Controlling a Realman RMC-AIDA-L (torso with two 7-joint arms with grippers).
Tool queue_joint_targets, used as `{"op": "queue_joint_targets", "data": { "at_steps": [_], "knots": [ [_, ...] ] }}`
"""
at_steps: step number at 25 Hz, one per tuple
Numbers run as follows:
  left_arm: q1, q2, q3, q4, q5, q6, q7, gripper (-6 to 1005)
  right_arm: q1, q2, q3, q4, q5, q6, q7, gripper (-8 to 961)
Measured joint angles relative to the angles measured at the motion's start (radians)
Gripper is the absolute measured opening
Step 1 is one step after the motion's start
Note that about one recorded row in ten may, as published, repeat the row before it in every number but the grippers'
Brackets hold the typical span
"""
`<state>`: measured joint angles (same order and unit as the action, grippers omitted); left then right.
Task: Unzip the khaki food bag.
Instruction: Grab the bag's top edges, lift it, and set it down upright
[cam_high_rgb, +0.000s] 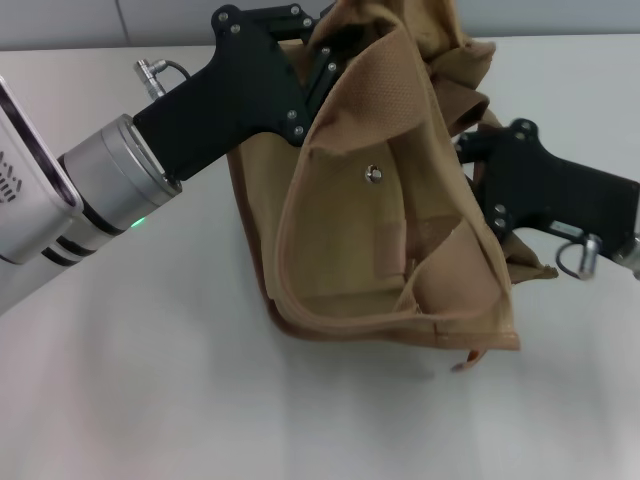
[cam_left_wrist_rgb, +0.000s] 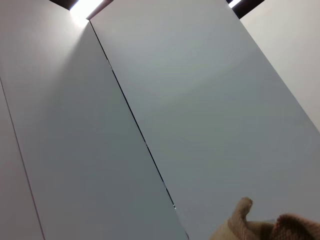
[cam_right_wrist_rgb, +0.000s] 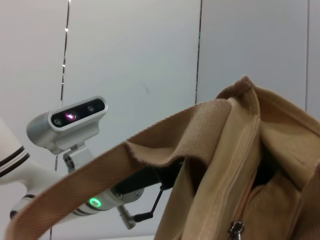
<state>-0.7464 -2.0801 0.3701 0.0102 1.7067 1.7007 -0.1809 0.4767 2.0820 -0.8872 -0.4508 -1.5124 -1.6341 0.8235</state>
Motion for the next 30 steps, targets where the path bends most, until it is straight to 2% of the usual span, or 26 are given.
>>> {"op": "queue_joint_targets", "data": {
  "at_steps": [5, 10, 13, 18, 24, 30],
  "knots": [
    [-0.008, 0.0, -0.007, 0.001, -0.001, -0.012, 0.0, 139, -0.057, -0.001, -0.002, -0.014, -0.008, -0.044, 0.01, 40],
    [-0.004, 0.0, -0.024, 0.003, -0.002, -0.014, -0.001, 140, -0.146, -0.003, 0.009, -0.033, -0.059, -0.1, 0.016, 51],
    [-0.002, 0.001, -0.026, 0.003, -0.003, -0.014, -0.001, 141, -0.218, -0.011, 0.012, -0.059, -0.068, -0.131, 0.033, 57],
    [-0.003, 0.001, -0.027, 0.004, -0.005, -0.015, -0.002, 142, -0.274, -0.027, 0.012, -0.064, -0.08, -0.173, 0.039, 67],
    [-0.005, 0.002, -0.027, 0.004, -0.005, -0.018, -0.002, 144, -0.293, -0.035, 0.033, -0.059, -0.093, -0.183, 0.05, 80],
    [-0.005, 0.002, -0.027, 0.002, -0.005, -0.02, -0.002, 146, -0.303, -0.034, 0.15, -0.052, -0.094, -0.23, 0.079, 92]
  ]
}}
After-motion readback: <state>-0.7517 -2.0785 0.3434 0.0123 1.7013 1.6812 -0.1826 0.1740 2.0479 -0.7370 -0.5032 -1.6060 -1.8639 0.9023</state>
